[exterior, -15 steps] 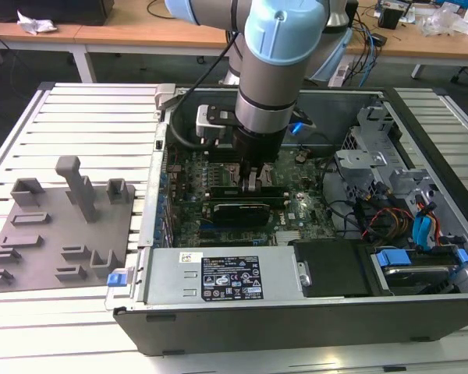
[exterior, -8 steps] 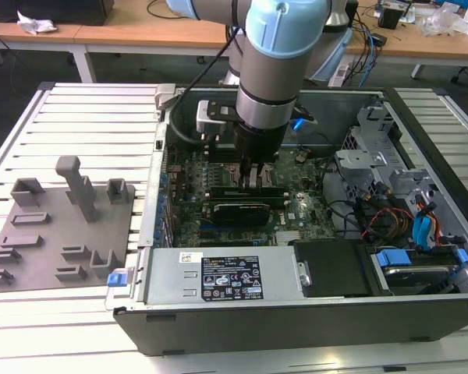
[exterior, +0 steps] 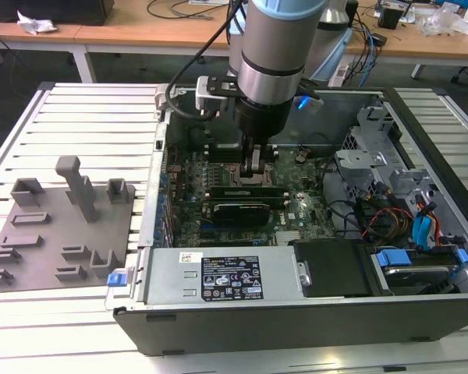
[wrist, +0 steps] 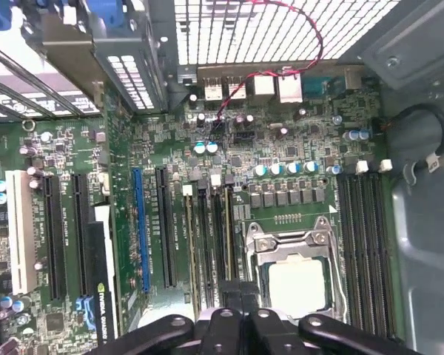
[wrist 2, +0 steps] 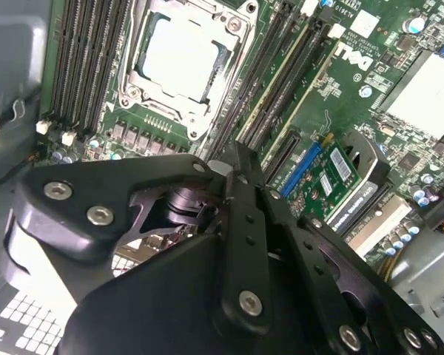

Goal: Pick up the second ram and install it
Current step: 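Insert the second ram into the second slot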

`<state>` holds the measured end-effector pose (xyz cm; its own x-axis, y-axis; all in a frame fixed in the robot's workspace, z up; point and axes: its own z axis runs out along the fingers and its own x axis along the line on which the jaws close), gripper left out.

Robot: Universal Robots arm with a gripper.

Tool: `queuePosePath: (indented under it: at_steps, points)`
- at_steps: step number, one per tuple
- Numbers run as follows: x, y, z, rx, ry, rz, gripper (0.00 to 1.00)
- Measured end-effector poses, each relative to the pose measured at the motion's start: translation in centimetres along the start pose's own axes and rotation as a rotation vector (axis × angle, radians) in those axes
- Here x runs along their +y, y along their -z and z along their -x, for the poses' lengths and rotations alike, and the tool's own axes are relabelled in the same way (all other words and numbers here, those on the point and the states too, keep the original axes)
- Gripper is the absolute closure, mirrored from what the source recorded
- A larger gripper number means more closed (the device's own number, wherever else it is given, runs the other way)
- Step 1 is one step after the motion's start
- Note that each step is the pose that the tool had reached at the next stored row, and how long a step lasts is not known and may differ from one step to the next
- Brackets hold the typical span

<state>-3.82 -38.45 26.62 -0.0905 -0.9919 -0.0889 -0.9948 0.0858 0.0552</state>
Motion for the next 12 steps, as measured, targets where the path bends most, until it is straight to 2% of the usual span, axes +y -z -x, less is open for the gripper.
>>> queuePosePath:
  at_steps: [4,7,9,10,12]
  points:
    - [0.0,0.02,0.0,0.0003,0.0,0.0,0.89]
    - [0.0,0.03,0.0,0.0002,0.0,0.0,0.7]
    - [0.0,0.02,0.0,0.0003,0.0,0.0,0.7]
    - [-0.02,-0.42,-0.04,0.0006,0.0,0.0003,0.64]
    - [-0.07,-1.35,-0.12,0.0005,0.0,0.0003,0.64]
